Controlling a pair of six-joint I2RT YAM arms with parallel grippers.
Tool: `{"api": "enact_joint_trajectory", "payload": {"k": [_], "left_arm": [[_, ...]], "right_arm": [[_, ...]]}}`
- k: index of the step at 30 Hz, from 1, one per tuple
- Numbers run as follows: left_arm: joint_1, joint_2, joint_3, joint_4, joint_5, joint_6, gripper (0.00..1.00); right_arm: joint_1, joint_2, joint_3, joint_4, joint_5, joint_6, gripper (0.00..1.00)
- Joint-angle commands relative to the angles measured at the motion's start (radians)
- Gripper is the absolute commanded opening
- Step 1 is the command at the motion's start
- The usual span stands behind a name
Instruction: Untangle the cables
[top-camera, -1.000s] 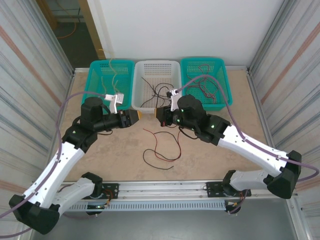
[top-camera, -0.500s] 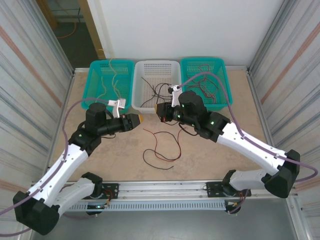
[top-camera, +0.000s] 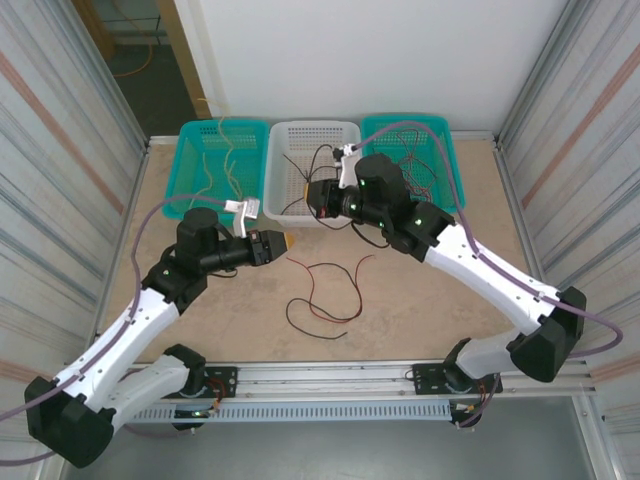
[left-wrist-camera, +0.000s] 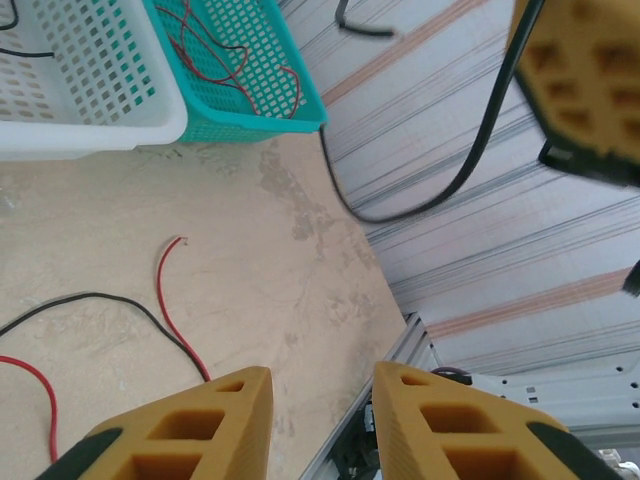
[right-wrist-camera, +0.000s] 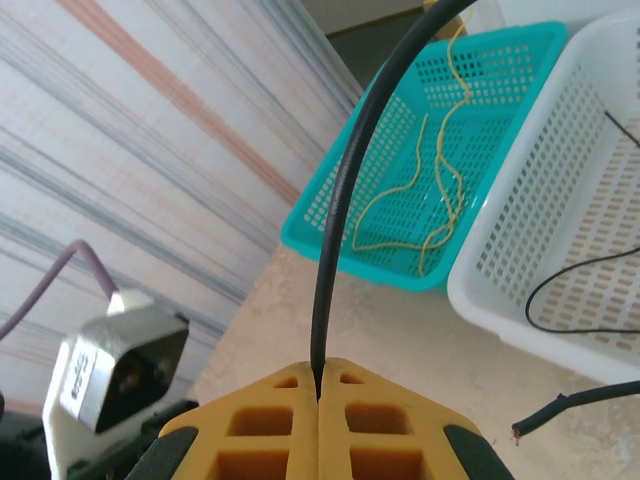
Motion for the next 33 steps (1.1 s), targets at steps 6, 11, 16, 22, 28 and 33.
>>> {"api": "enact_joint_trajectory", "payload": {"k": [6,11,16,22,28,33], "left_arm": [[-0.005,0.002,-0.009,-0.072,-0.048,0.045,0.34],[-0.005,-0.004,-0.023,-0.096,-0.061,0.057,0.34],[-0.005,-0.008,-0.040,-0.115,-0.074,0.064,0.34],[-0.005,-0.005,-0.045,-0.138,-0.087,0.080,0.34],[-0.005,0.011,-0.055,-0.153,-0.117,0.079,0.37],[-0.005,0.035,-0.072,-0.171,-0.138,0.076,0.43]], "right_arm": [[-0.105,0.103,0.167,-0.067,-0.080,-0.036,0.00],[-0.159,0.176,0.248,-0.099,-0.098,-0.067,0.00],[-0.220,0.267,0.321,-0.125,-0.133,-0.072,0.00],[-0.267,0.381,0.399,-0.133,-0.201,-0.063,0.00],[-0.263,0.541,0.552,-0.191,-0.266,-0.066,0.00],[-0.258,0.645,0.628,-0.220,-0.292,-0.066,0.08]]}}
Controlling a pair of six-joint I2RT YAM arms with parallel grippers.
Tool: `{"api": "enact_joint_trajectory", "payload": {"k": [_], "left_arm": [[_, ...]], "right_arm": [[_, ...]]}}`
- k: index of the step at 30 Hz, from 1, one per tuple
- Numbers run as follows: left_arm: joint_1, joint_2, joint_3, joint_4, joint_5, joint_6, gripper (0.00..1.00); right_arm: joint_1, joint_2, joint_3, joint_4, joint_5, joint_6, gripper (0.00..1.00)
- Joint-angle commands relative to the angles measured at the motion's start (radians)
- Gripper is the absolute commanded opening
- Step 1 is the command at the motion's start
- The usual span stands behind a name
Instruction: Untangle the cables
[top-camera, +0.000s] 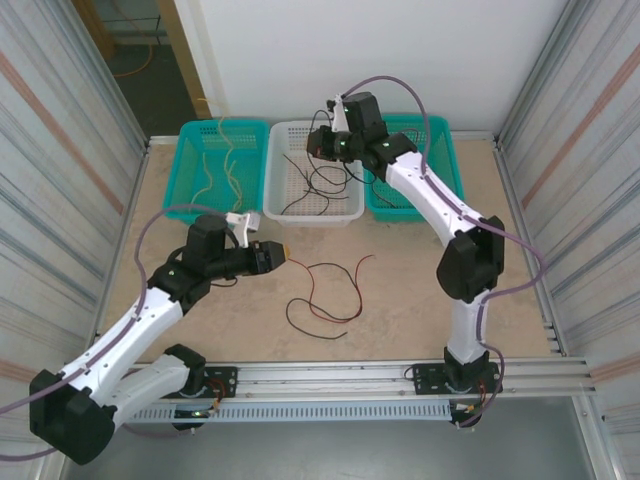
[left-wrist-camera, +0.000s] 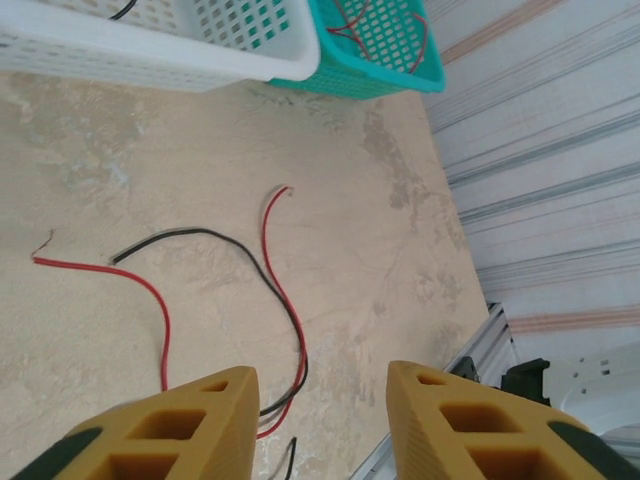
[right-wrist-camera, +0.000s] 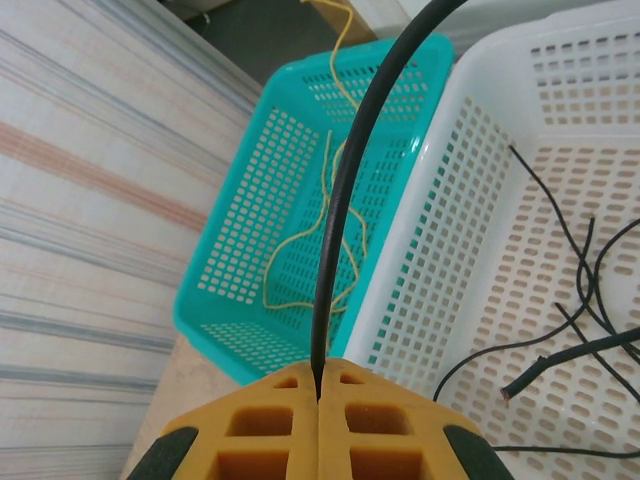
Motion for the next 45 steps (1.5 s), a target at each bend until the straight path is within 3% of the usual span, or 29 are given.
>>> {"api": "enact_joint_trajectory", "payload": {"k": [1,3,7,9,10,16,25,31,40,45], "left_arm": [[-0.005,0.022,-0.019,-0.043,-0.028,0.020,0.45],[-0.005,0.047,-0.016,-0.068,-0.035,0.030,0.50],[-0.005,0.099,-0.030,-0.064,-0.035,0.030,0.56],[-0.005,0.133,-0.035,-0.052,-0.033,0.028,0.58],[-0.006,0.149,-0.033,-0.045,-0.032,0.028,0.58],[-0.029,0.266,-0.020,-0.003,-0.053,0.035,0.60],[-0.188,0.428,0.017,-0.152,-0.181,0.131,0.43],[-0.288,0.501,0.070,-0.264,-0.337,0.151,0.39],[-0.385,0.679,0.215,-0.404,-0.523,0.155,0.35],[-0.389,0.646,0.226,-0.421,-0.552,0.154,0.39]], "right_arm": [[0.005,0.052,0.051,-0.041,-0.056,-0.014,0.16],[0.006,0.057,0.053,-0.044,-0.055,-0.014,0.36],[0.011,0.027,0.026,-0.046,-0.044,-0.017,0.46],[0.023,-0.016,-0.007,-0.045,-0.027,-0.029,0.57],[0.027,-0.034,-0.022,-0.045,-0.019,-0.036,0.59],[0.095,-0.247,-0.258,-0.009,0.068,-0.073,0.61],[0.203,-0.555,-0.653,0.023,0.244,-0.043,0.62],[0.212,-0.707,-0.863,0.070,0.283,0.046,0.62],[0.211,-0.821,-0.957,0.026,0.319,0.072,0.63],[0.202,-0.857,-0.978,0.029,0.324,0.080,0.64]]}}
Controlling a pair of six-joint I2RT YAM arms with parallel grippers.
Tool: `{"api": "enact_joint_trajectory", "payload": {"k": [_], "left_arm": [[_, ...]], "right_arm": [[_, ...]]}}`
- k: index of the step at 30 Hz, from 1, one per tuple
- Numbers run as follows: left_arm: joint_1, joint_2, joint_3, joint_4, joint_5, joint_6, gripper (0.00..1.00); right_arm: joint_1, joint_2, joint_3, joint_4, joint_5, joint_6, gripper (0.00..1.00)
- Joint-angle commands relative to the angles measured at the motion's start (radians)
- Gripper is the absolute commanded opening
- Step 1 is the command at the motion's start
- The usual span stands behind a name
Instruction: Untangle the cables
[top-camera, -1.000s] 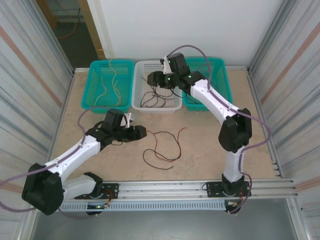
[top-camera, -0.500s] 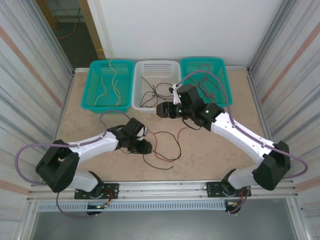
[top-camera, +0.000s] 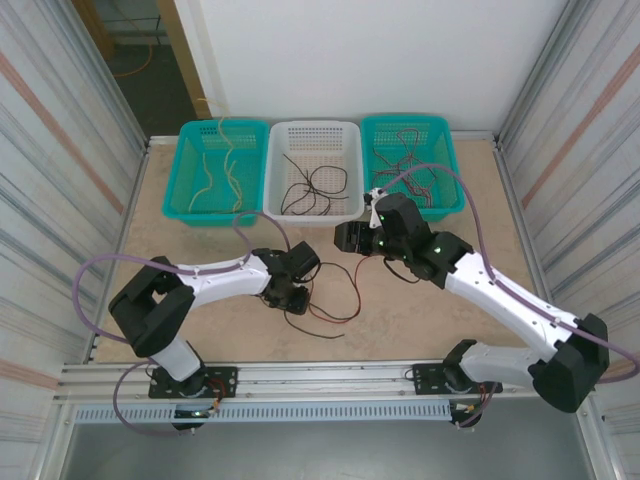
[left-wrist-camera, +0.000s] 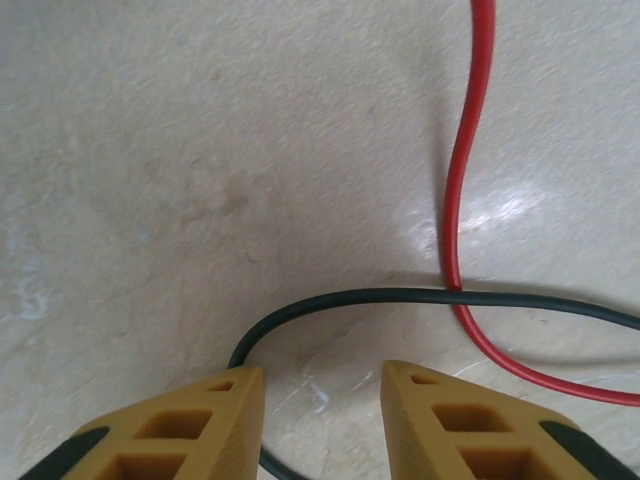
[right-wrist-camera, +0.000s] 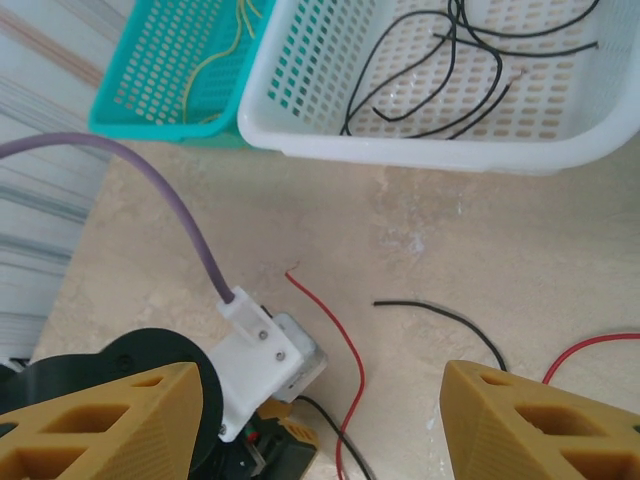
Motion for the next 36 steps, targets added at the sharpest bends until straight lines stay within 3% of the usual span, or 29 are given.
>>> {"api": "enact_joint_trajectory", "payload": {"k": [1,8,16,23,30,36], "left_arm": [[-0.002,-0.044,0.022,-0.062,-0.073,0.014,0.40],[0.035,-0.071,0.008,-0.072,-0.067,0.035,0.47],[0.039,-0.031,-0.028,-0.065,-0.053,0.018,0.45],[0.035,0.053,0.013,-0.057,-0.041,0.011,0.27],[0.035,0.041,0.019,-0.061,-0.064,0.013,0.00],[0.029,-0.035,0.037,-0.139,-0.063,0.024,0.00]], "right_arm": [[-0.008,-0.028,-0.017,-0.008,0.022,0.027,0.63],[0.030,-0.103,-0.047,-0.023,0.084,0.058,0.63],[0.034,-0.211,-0.146,-0.027,0.109,0.122,0.65],[0.036,-0.254,-0.140,-0.069,0.118,0.130,0.65],[0.042,-0.302,-0.157,-0.092,0.130,0.157,0.66],[0.066,-0.301,-0.158,-0.085,0.128,0.249,0.66]]}}
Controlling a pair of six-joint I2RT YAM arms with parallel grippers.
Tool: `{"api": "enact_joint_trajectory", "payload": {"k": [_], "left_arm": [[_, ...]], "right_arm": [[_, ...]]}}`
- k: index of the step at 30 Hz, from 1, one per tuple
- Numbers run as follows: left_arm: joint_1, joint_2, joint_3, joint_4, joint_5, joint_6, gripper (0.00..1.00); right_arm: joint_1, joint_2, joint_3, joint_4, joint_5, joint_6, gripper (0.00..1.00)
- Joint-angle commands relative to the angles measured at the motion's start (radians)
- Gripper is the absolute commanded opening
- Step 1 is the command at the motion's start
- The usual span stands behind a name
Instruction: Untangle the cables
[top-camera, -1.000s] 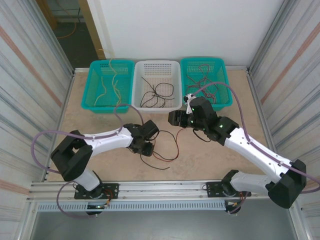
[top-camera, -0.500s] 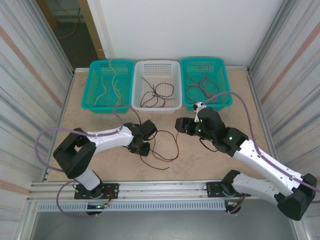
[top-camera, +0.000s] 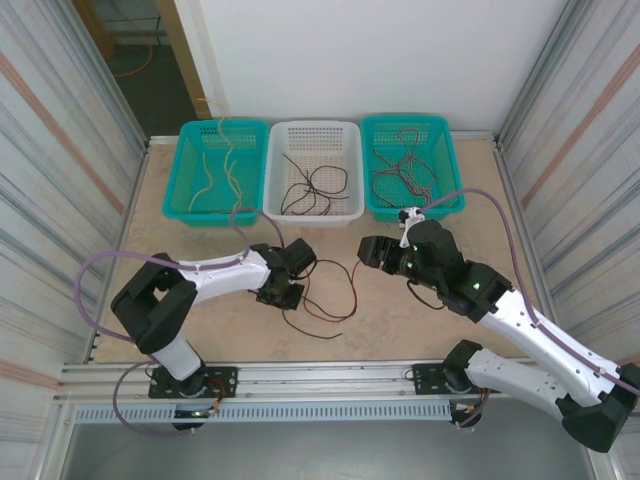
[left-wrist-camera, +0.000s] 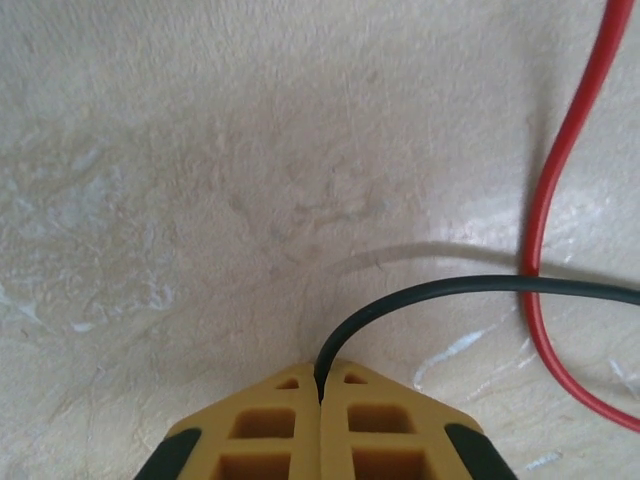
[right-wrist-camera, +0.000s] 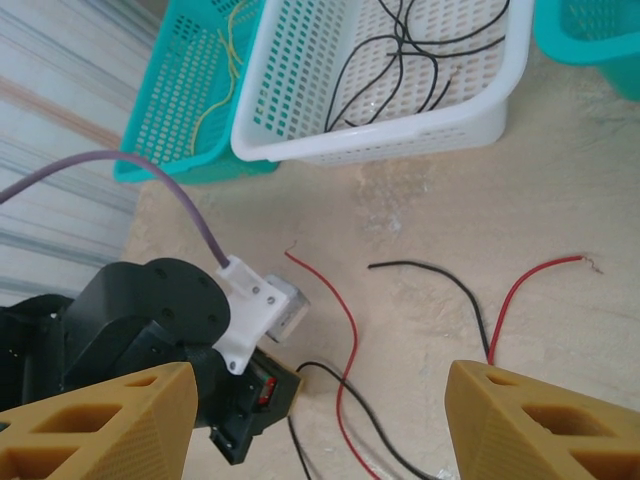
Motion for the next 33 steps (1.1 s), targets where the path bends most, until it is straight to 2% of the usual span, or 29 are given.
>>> {"api": "enact_joint_trajectory", "payload": {"k": [1,5,9,21,30,33], "left_arm": [[-0.007,-0.068,0.035,-0.091,-0.019,0.009,0.00],[-0.007,-0.130,0.106,-0.107,-0.062,0.031,0.00],[-0.007,-0.168,0.155,-0.068,-0.060,0.055,0.00],[-0.016,-0.436,0.045,0.107,-0.050,0.067,0.00],[-0.016,-0.548,0.067,0.097,-0.021,0.063,0.00],[-0.016,-0.573,0.080,0.107,0.030,0.080,0.00]], "right_arm": [[0.033,0.001,-0.008,-0.011,0.029,0.077,0.66],[0.082,0.037,0.032,-0.059,0.084,0.090,0.65],[0.116,0.055,0.054,-0.084,0.120,0.089,0.65],[0.163,0.114,0.065,-0.059,0.136,0.094,0.65],[0.228,0.200,0.096,-0.011,0.155,0.074,0.65],[0.254,0.208,0.108,-0.013,0.180,0.030,0.64]]}}
